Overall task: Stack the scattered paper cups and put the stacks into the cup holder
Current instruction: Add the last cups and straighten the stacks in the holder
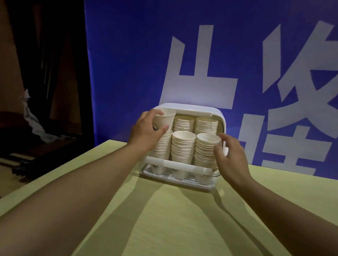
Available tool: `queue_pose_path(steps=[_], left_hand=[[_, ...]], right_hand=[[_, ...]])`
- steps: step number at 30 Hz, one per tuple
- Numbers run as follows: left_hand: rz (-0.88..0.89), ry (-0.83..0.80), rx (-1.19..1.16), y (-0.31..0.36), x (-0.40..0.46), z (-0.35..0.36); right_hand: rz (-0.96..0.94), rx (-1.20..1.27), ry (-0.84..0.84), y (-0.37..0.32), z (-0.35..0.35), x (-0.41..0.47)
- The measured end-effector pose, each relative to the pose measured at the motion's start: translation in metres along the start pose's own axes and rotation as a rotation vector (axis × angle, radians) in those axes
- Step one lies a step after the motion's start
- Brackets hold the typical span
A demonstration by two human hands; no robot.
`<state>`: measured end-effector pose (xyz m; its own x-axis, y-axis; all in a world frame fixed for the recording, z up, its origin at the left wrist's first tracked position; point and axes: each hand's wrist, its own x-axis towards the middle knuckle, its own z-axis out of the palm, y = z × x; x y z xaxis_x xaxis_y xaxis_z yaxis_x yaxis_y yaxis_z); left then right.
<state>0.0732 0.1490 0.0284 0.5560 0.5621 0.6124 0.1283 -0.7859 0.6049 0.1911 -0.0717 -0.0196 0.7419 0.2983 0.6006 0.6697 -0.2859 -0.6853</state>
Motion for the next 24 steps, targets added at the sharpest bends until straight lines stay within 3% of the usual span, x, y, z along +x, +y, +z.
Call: queue_pose_path(steps=[3, 7, 13, 24], left_hand=[[-0.025, -0.145, 0.134, -0.014, -0.006, 0.011], [-0.025, -0.164, 0.204, -0.028, -0.017, 0.024], [0.007, -0.123, 0.052, -0.039, -0.024, 0.036], [0.073, -0.034, -0.027, -0.045, -0.030, 0.042]], right_hand=[[0.078, 0.076, 0.107, 0.015, -0.010, 0.006], [0.226, -0.028, 0.180, 0.053, -0.016, 0.025], [0.457, -0.133, 0.015, 0.084, -0.003, 0.054], [0.618, -0.102, -0.255, 0.105, 0.014, 0.090]])
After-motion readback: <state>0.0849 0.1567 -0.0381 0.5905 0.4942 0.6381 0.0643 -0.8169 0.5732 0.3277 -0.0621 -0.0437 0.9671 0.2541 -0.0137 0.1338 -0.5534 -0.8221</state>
